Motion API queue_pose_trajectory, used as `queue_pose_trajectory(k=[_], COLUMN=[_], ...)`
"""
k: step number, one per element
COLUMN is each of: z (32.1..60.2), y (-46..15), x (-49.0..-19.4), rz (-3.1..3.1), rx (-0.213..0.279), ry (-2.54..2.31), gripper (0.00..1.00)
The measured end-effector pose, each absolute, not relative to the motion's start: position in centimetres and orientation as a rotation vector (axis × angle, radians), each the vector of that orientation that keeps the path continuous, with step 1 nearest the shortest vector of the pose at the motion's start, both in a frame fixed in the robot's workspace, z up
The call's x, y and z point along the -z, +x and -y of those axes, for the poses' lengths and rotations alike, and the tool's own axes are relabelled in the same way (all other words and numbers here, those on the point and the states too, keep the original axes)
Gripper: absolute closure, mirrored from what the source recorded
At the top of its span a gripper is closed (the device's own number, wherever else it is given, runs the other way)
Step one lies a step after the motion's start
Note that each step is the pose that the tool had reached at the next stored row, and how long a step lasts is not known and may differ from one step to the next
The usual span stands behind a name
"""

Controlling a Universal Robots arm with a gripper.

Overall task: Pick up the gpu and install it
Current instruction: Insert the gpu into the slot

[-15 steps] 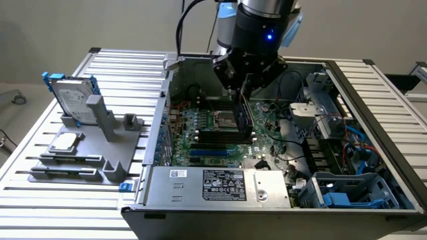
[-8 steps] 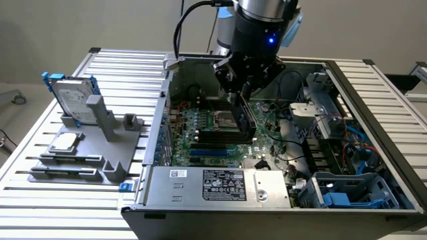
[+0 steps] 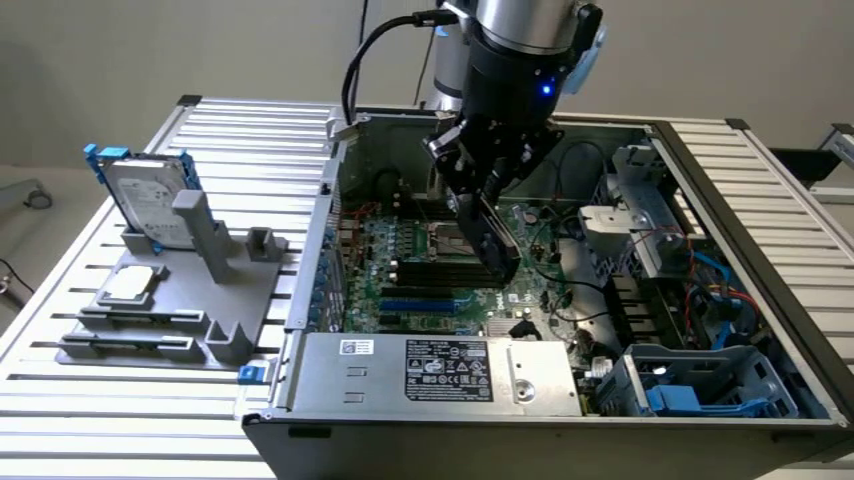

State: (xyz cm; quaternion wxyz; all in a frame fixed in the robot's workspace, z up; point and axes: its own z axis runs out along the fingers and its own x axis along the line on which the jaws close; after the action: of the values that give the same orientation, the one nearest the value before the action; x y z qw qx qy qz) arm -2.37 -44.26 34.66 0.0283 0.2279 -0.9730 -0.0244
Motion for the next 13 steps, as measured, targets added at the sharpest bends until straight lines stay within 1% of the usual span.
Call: queue_pose_trajectory(k=[13], z=[44.26], y=[-2.37], x=[-33.8], rz=[2.895], rx=[0.069], ry=[1.052], gripper=[0.74])
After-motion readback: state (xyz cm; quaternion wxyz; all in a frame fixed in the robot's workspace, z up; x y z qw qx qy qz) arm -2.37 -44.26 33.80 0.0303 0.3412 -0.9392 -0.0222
